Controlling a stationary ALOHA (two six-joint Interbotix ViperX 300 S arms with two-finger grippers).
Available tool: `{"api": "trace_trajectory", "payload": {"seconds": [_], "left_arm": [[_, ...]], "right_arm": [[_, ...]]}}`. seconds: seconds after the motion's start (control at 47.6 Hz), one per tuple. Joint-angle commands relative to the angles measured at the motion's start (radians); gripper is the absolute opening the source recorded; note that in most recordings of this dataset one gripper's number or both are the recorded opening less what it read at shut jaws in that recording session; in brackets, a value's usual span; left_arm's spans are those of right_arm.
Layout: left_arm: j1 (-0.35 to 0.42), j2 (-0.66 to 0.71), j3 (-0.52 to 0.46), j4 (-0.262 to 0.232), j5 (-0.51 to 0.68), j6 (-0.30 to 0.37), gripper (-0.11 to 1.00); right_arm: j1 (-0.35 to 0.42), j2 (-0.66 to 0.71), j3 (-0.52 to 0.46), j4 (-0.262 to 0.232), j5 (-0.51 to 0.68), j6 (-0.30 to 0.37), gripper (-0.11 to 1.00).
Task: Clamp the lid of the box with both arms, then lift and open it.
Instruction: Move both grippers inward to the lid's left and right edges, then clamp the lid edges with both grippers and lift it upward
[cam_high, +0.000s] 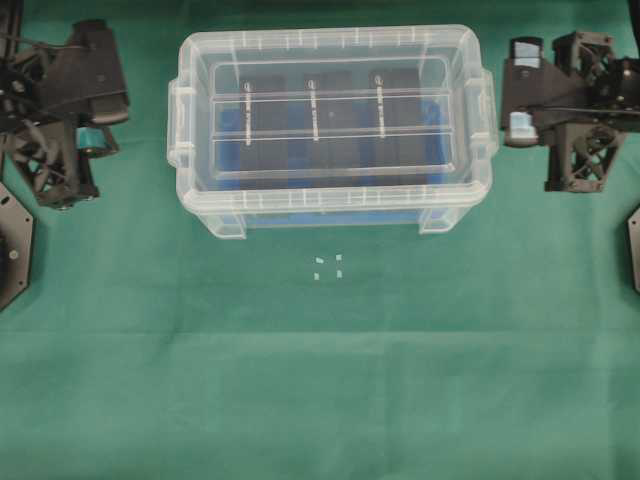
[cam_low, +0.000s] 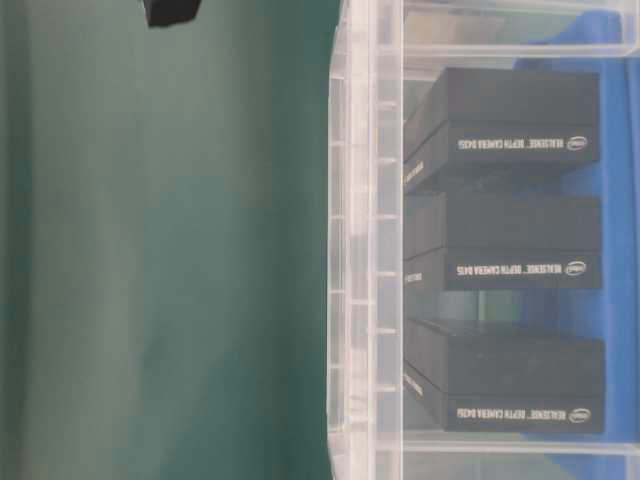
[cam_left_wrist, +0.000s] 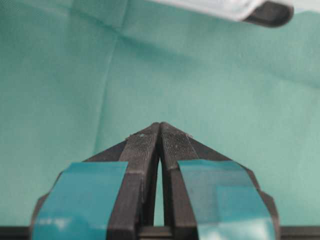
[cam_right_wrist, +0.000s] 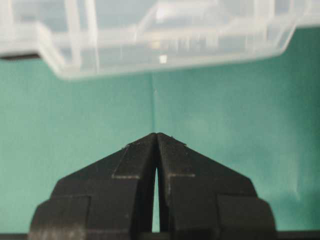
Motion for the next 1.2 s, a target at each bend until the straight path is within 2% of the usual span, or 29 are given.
{"api": "trace_trajectory", "payload": {"seconds": [0.0, 0.609, 1.176], "left_arm": [[0.002, 0.038, -0.052, 0.003, -0.014, 0.012, 0.02], [0.002, 0.261, -0.179, -0.002, -0.066, 0.147, 0.02], [0.003, 0.259, -0.178, -0.003, -0.071, 0.146, 0.02]], "right_arm": [[-0.003, 0.023, -0.043, -0.002, -0.009, -0.002, 0.00], [0.012, 0.123, -0.121, -0.002, -0.067, -0.029, 0.00], [0.020, 0.152, -0.155, -0.002, -0.069, -0.031, 0.00]]}}
